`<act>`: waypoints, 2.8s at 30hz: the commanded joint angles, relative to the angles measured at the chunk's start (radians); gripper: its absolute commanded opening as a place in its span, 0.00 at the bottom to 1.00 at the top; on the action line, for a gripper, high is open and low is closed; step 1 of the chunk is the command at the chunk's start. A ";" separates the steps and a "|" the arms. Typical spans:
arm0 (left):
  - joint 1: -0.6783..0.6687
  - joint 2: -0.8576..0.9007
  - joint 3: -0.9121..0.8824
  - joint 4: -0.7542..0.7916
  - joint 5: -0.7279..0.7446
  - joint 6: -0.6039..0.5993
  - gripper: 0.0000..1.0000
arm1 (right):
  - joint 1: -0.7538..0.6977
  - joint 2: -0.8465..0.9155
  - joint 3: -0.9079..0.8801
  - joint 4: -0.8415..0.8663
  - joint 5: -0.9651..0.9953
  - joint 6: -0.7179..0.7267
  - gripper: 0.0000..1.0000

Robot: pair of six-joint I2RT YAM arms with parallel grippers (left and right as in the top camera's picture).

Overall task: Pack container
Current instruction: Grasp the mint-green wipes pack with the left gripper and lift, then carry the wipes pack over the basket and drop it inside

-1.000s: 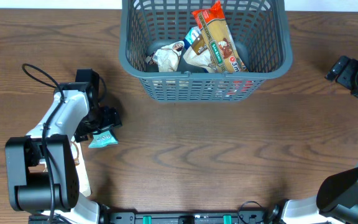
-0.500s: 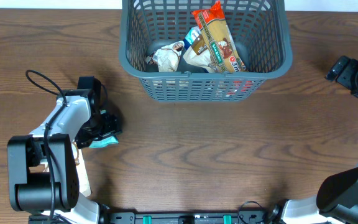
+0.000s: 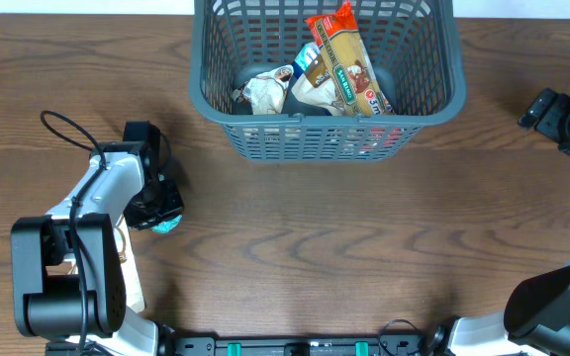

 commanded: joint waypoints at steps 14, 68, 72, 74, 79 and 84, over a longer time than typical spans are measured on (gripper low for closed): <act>0.000 -0.251 0.306 -0.103 -0.106 0.009 0.06 | 0.000 -0.004 -0.001 -0.001 0.003 0.011 0.99; -0.502 -0.020 0.652 0.193 -0.079 0.059 0.06 | 0.000 -0.004 -0.001 -0.001 0.003 0.011 0.99; -0.502 0.002 0.652 0.166 -0.080 0.063 0.06 | 0.000 -0.004 -0.001 -0.001 0.003 0.011 0.99; -0.502 0.002 0.652 0.164 -0.080 0.072 0.06 | -0.001 -0.004 -0.001 -0.001 0.003 0.011 0.99; -0.500 0.001 0.652 0.169 -0.084 0.103 0.33 | 0.000 -0.004 -0.001 -0.001 0.003 0.011 0.99; -0.499 0.001 0.653 0.188 -0.084 0.127 0.51 | -0.001 -0.004 -0.001 -0.001 0.003 0.011 0.99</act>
